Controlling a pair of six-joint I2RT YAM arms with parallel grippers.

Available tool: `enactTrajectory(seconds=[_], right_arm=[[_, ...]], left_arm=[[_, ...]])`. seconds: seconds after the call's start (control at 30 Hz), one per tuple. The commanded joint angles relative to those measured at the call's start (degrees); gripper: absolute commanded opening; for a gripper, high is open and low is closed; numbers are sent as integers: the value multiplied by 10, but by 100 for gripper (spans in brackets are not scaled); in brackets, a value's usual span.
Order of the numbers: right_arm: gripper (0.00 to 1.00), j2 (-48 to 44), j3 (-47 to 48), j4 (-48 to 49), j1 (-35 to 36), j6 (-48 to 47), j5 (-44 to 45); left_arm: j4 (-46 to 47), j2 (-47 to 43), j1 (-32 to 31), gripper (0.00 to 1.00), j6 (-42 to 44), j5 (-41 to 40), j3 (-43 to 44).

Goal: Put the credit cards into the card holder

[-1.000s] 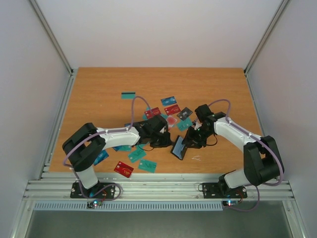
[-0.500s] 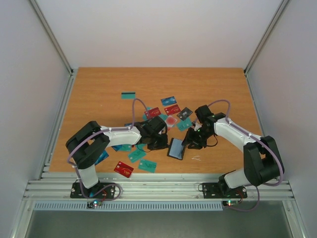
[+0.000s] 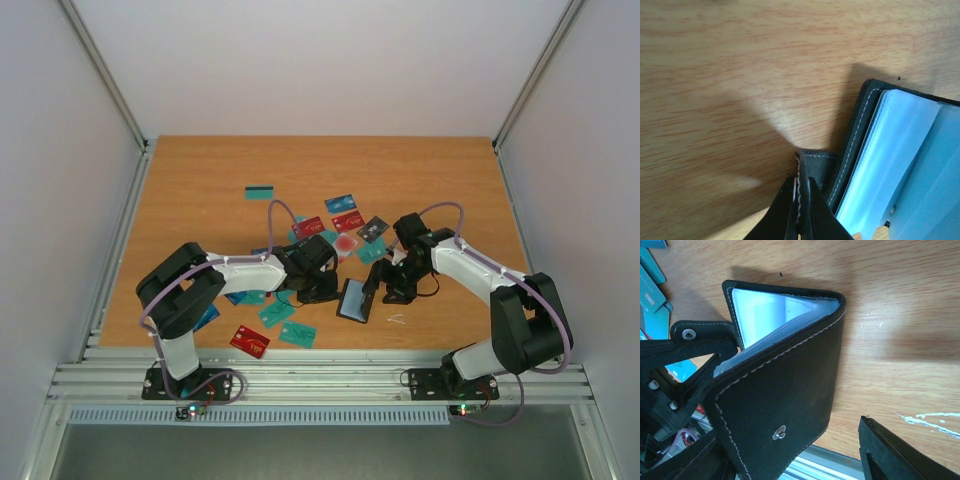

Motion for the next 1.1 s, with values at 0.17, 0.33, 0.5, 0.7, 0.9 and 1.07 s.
enactTrajectory(seconds=[0.17, 0.33, 0.5, 0.7, 0.9, 1.07], right_arm=[[73, -14, -12, -5, 4, -14, -2], [79, -19, -19, -5, 4, -17, -3], [84, -21, -27, 0, 4, -17, -12], [94, -36, -29, -3, 4, -16, -13], [96, -44, -27, -9, 4, -20, -13], [91, -37, -25, -25, 4, -28, 5]], left_arm=[[-10, 15, 3, 0, -8, -5, 9], [-6, 13, 4, 0, -9, -5, 6], [-5, 12, 4, 0, -9, -5, 4], [-3, 14, 4, 0, -10, -3, -2], [-5, 20, 5, 0, -11, -3, -4], [-9, 22, 6, 0, -14, -7, -4]])
